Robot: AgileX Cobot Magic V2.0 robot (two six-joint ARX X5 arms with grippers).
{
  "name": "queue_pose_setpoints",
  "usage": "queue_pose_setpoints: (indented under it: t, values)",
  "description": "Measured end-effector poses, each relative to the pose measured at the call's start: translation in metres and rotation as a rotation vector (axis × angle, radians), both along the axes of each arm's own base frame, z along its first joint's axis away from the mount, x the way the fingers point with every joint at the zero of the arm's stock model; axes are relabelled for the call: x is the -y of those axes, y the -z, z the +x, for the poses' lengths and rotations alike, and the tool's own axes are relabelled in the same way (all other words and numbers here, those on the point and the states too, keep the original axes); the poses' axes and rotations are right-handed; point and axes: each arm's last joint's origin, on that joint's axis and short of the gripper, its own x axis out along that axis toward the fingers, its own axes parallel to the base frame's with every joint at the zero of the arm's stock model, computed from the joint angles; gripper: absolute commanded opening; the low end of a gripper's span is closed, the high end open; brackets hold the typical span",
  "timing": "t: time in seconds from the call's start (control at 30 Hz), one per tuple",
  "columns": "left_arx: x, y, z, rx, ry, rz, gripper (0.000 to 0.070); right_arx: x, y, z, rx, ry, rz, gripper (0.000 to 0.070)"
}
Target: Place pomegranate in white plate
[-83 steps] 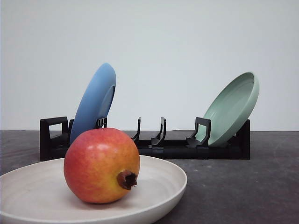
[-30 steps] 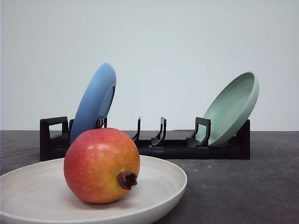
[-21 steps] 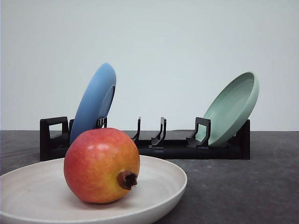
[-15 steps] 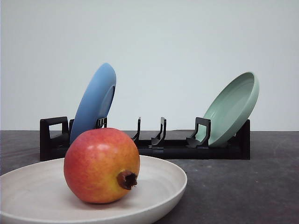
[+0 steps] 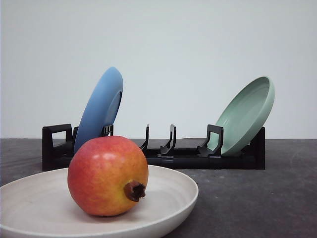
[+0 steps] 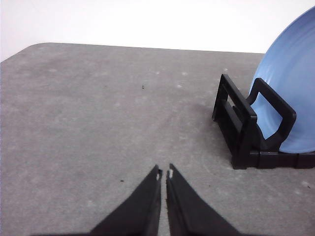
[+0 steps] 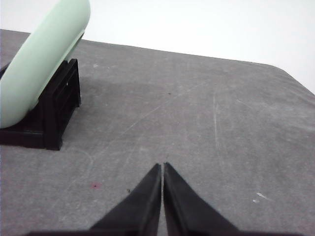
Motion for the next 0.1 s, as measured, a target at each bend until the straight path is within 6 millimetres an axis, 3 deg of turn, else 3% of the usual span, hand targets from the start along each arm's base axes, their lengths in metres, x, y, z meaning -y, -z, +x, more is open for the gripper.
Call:
queue_pose_setpoints:
  t: [0.1]
  values:
    - [0.0000, 0.0000, 0.0000, 0.000, 0.000, 0.000, 0.0000, 0.0000, 0.0000, 0.0000, 0.000, 0.000, 0.000, 0.0000]
